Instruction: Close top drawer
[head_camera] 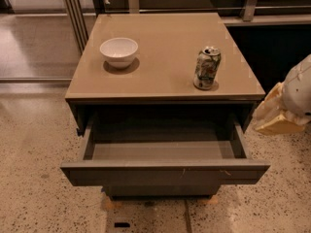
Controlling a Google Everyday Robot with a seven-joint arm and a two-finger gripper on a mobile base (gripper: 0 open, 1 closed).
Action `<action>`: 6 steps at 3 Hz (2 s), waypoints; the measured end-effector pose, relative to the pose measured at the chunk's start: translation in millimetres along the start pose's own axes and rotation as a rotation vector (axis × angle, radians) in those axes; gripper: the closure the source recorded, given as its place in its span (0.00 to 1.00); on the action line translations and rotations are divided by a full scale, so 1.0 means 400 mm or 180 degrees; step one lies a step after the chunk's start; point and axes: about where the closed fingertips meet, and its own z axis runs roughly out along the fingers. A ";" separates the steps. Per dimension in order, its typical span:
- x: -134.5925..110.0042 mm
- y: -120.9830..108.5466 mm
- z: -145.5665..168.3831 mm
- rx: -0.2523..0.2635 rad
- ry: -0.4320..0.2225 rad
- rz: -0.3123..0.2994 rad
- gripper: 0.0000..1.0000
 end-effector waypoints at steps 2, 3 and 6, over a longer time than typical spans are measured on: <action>0.068 0.110 0.265 -0.0480 -0.0575 0.0147 1.00; 0.086 0.170 0.393 -0.0849 -0.0835 0.0110 1.00; 0.123 0.224 0.571 -0.0848 -0.0828 -0.0328 1.00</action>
Offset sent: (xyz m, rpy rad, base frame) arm -0.0277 0.0222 -0.1891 0.3712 0.1782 0.0627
